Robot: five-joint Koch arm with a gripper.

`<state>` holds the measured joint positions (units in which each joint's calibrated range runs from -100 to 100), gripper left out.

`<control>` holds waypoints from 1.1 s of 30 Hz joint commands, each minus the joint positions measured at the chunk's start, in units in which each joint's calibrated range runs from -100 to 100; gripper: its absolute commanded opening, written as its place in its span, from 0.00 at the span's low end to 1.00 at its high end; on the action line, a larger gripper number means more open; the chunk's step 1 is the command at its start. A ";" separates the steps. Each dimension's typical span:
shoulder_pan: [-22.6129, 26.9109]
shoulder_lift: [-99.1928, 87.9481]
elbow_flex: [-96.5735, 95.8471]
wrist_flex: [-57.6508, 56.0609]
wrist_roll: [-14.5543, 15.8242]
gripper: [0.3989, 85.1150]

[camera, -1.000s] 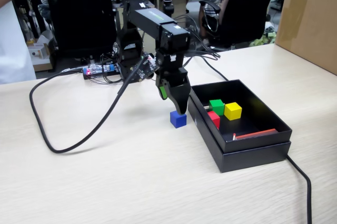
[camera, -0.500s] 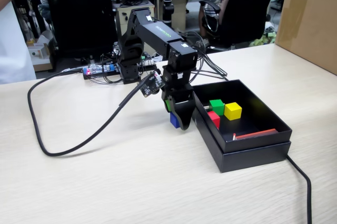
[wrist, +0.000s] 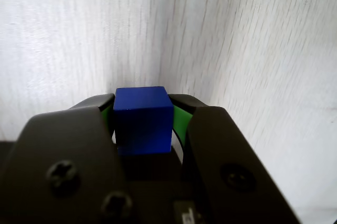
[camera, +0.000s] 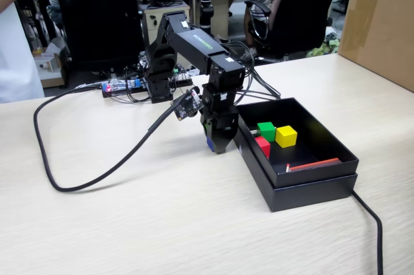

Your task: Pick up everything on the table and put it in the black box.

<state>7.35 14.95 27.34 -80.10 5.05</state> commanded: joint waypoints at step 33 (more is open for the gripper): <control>8.11 5.87 37.67 -5.99 0.00 0.49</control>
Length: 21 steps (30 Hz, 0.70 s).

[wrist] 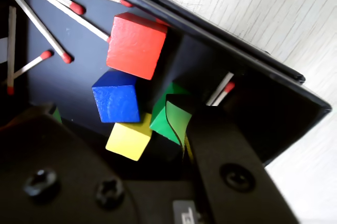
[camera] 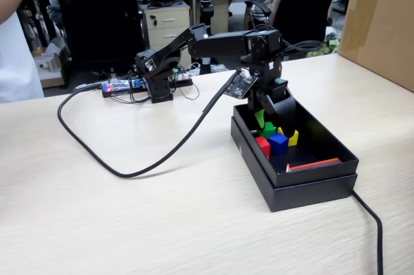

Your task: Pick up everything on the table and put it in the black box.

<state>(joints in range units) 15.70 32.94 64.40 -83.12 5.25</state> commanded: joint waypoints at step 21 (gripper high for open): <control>-13.14 -111.83 -79.09 23.98 -1.71 0.57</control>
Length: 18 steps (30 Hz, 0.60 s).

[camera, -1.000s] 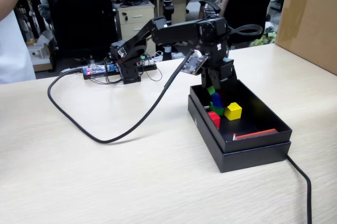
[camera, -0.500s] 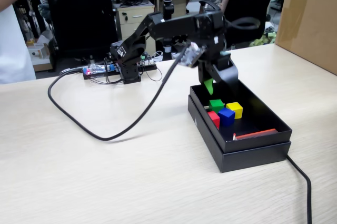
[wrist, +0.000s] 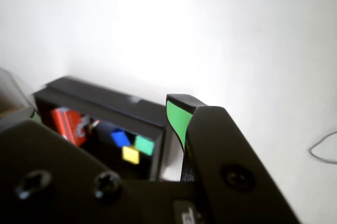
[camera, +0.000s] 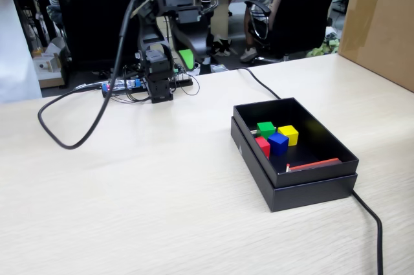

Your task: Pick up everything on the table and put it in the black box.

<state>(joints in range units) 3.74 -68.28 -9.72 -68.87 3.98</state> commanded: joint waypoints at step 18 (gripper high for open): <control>-4.05 -31.72 -67.70 47.92 0.15 0.60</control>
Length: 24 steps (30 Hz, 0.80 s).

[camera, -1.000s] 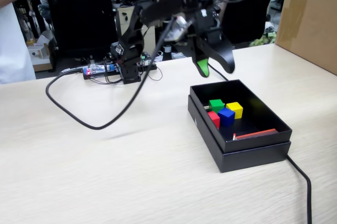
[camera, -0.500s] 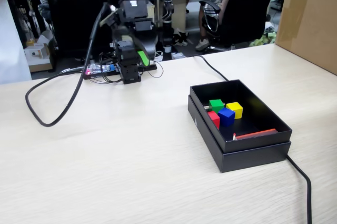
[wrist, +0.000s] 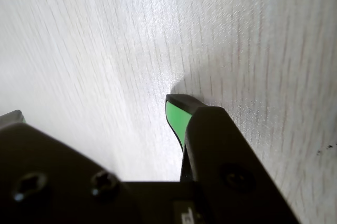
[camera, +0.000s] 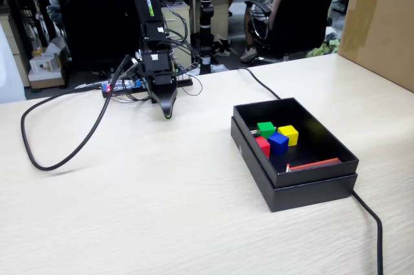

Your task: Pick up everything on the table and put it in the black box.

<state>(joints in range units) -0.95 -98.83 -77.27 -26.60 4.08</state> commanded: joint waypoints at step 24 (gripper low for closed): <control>1.81 -1.17 -18.29 22.23 -2.05 0.59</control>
<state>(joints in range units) 0.56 -100.00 -92.97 -3.29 2.91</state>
